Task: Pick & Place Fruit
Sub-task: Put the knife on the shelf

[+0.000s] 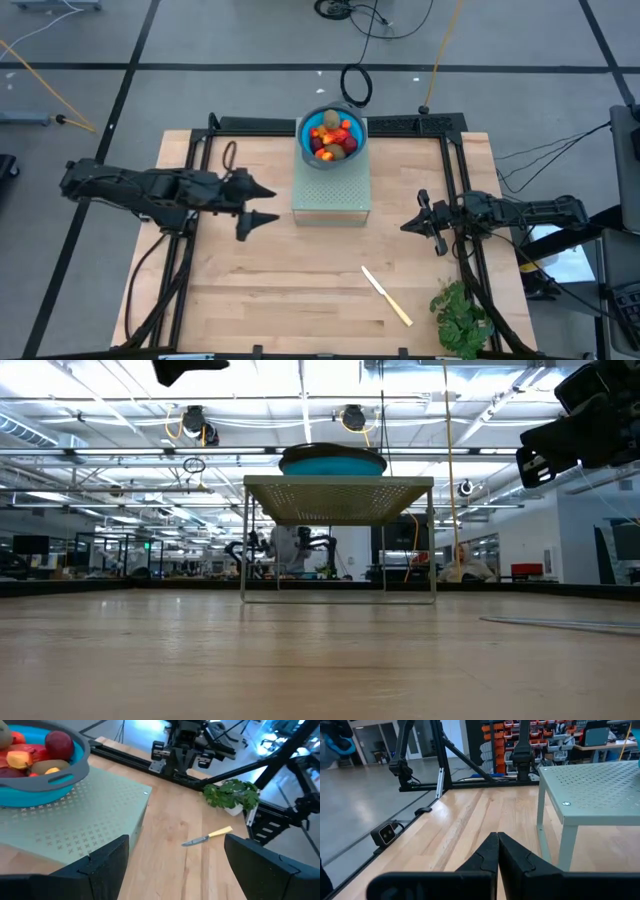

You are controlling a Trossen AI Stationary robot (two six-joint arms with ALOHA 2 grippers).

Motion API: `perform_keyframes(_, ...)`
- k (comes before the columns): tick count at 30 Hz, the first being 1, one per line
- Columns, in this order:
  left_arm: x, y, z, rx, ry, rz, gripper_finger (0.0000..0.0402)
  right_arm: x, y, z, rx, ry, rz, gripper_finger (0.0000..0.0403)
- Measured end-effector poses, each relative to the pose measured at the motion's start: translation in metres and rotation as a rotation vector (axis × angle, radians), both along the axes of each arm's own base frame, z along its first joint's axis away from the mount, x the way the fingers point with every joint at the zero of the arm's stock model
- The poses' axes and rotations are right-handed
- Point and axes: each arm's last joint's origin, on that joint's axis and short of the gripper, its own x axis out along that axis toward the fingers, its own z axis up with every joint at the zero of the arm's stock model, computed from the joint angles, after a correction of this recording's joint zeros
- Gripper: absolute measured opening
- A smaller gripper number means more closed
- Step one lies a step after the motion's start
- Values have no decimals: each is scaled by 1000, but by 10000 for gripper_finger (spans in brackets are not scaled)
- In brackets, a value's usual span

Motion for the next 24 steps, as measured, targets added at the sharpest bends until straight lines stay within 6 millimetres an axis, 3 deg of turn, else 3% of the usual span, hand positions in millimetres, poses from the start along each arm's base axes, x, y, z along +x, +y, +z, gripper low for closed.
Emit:
perform_keyframes(9,-37,3,-14,0,-56,-25,324,0,0,0,0,0,-6,0)
perform_keyframes(24,-74,8,-55,-20,-194,-60,324,4,-2,11,6,-112,-83,0)
